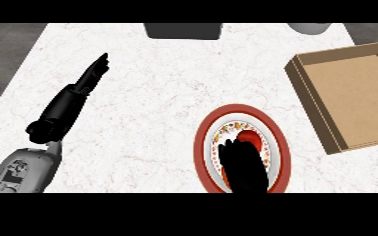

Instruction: Pick the squash from the plate and place it in the cardboard box

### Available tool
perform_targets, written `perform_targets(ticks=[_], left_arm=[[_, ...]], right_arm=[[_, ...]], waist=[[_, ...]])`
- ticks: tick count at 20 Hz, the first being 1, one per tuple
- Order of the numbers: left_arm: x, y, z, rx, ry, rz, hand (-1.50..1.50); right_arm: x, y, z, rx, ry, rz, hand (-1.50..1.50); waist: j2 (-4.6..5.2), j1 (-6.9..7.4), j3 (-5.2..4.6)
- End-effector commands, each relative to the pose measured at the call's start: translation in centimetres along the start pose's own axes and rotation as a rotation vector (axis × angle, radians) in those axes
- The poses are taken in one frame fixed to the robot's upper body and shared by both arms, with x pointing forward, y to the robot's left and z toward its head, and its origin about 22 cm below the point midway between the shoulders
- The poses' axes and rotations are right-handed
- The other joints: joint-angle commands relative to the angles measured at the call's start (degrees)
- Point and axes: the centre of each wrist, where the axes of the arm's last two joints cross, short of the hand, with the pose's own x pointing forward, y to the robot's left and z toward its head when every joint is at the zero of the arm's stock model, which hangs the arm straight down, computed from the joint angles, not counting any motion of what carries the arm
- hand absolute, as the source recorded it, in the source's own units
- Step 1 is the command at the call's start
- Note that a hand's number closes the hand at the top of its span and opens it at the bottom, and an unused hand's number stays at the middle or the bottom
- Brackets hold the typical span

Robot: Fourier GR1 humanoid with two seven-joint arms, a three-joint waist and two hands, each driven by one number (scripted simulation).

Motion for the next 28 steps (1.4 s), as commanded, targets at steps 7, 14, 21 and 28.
perform_targets(ticks=[7,14,21,28], left_arm=[[-0.3,-0.5,-0.2,-0.018,0.012,0.013,0.00],[0.1,0.6,0.1,0.021,0.013,-0.008,0.00],[-0.5,1.4,1.0,0.070,0.026,-0.016,0.00],[0.4,0.9,0.5,0.049,0.006,-0.006,0.00]], right_arm=[[0.9,-1.4,8.5,-0.057,-1.070,0.088,1.50],[-4.5,-6.6,12.2,-0.316,-1.322,0.103,1.50],[-9.5,-9.2,12.4,-0.448,-1.111,-0.170,1.50],[-17.8,-11.5,8.9,-0.550,-0.861,-0.348,1.50]], waist=[[-0.37,0.41,0.53],[-0.11,-2.79,0.68],[1.23,-4.65,0.64],[1.03,-3.23,0.45]])
